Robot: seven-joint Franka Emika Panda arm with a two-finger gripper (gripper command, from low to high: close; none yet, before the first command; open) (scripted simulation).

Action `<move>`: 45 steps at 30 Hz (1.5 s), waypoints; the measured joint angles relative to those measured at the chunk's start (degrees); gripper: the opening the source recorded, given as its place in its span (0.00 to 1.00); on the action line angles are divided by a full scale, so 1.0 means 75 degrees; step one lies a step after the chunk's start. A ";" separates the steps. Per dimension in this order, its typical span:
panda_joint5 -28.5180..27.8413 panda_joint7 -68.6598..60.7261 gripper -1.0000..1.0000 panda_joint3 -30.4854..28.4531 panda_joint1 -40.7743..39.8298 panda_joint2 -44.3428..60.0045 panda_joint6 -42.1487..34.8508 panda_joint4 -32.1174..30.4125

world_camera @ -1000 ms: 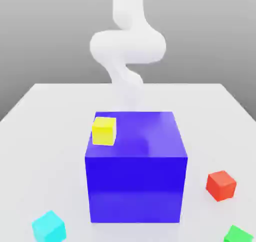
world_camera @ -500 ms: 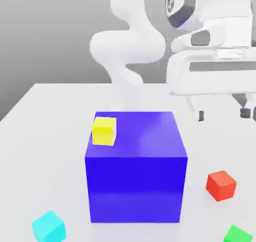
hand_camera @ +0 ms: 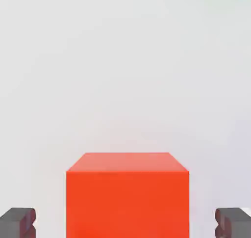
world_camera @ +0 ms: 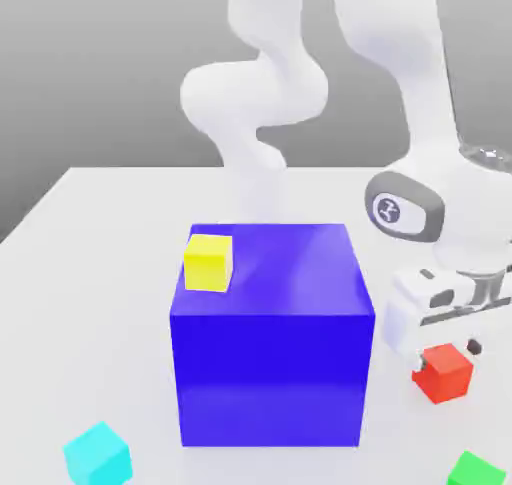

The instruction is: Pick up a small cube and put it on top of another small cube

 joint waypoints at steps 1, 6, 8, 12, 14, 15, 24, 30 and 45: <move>-0.0003 0.0003 0.00 0.0000 0.0000 0.0000 0.0003 0.0000; -0.0035 0.0032 0.00 -0.0018 0.0014 0.0025 0.0028 0.0004; 0.0358 -0.0265 0.00 0.0341 -0.0259 -0.0385 -0.0283 -0.0089; 0.1388 -0.1123 0.00 0.1000 -0.0645 -0.1388 -0.1042 -0.0284; 0.1503 -0.1773 0.00 0.1240 -0.0684 -0.1392 -0.1155 -0.0095; 0.1523 -0.2096 0.00 0.1319 -0.0761 -0.1351 -0.1206 0.0032; 0.1947 -0.4477 0.00 0.0295 -0.2596 -0.0993 -0.2055 0.1301; 0.2281 -0.5179 0.00 -0.0710 -0.3850 -0.0970 -0.2555 0.1798; 0.2827 -0.4992 1.00 -0.1976 -0.5243 -0.0116 -0.1933 0.1953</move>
